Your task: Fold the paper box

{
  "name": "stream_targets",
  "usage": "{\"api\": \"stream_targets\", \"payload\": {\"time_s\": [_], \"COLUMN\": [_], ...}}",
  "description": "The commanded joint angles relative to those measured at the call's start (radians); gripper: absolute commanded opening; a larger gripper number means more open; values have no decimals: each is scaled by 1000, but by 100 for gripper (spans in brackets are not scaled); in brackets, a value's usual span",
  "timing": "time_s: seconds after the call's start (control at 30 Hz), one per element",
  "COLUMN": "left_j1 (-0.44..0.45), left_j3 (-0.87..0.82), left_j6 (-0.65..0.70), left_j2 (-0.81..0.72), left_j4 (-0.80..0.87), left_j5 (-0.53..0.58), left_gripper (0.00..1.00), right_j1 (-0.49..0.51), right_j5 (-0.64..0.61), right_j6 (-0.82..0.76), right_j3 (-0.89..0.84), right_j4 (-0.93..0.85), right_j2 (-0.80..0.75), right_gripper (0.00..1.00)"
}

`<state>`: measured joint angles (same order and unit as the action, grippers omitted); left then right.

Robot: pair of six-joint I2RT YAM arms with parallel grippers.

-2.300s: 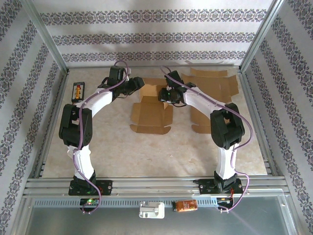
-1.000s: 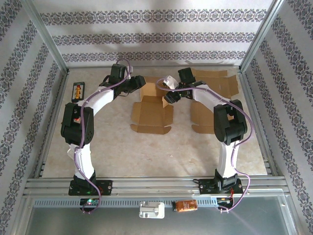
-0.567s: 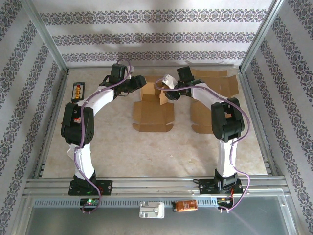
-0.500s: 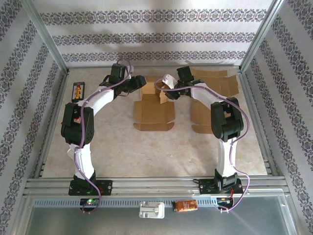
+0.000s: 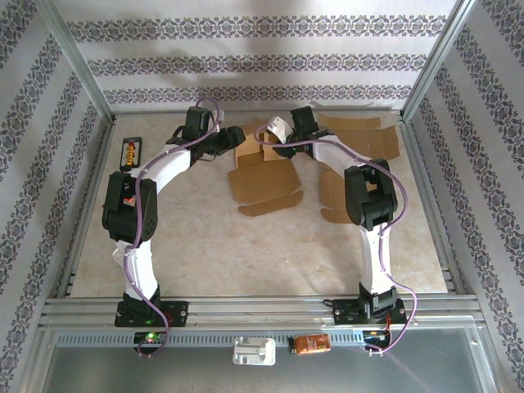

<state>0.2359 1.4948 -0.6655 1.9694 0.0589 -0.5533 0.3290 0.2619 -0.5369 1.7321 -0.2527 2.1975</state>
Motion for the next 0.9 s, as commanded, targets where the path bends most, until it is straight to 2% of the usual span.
{"api": "stream_targets", "payload": {"time_s": [0.0, 0.07, 0.2, 0.3, 0.37, 0.43, 0.6, 0.73, 0.87], "left_j1": [6, -4, -23, -25, -26, -26, -26, -23, -21], "left_j3": [-32, -55, -125, -156, -130, -88, 38, 63, 91], "left_j6": [-23, -21, 18, 34, 33, 32, 18, 32, 38], "left_j2": [-41, -76, -193, -253, -243, -199, -64, -20, 27], "left_j4": [-89, -102, -102, -45, 31, 95, 217, 220, 238], "left_j5": [-39, -8, 140, 303, 351, 328, 173, 87, 62], "left_gripper": [67, 74, 85, 88, 88, 88, 88, 87, 77], "right_j1": [7, 8, 9, 11, 11, 16, 25, 31, 39], "right_j5": [97, 94, 79, 73, 72, 71, 68, 65, 81], "right_j6": [43, 42, 41, 43, 41, 38, 37, 32, 11], "right_j3": [44, 50, 58, 68, 71, 75, 99, 103, 104], "right_j4": [11, 10, 2, -7, -12, -20, -56, -72, -74], "right_j2": [36, 44, 46, 50, 51, 51, 50, 48, 54], "right_gripper": [16, 10, 8, 5, 4, 3, 3, 2, 4]}}
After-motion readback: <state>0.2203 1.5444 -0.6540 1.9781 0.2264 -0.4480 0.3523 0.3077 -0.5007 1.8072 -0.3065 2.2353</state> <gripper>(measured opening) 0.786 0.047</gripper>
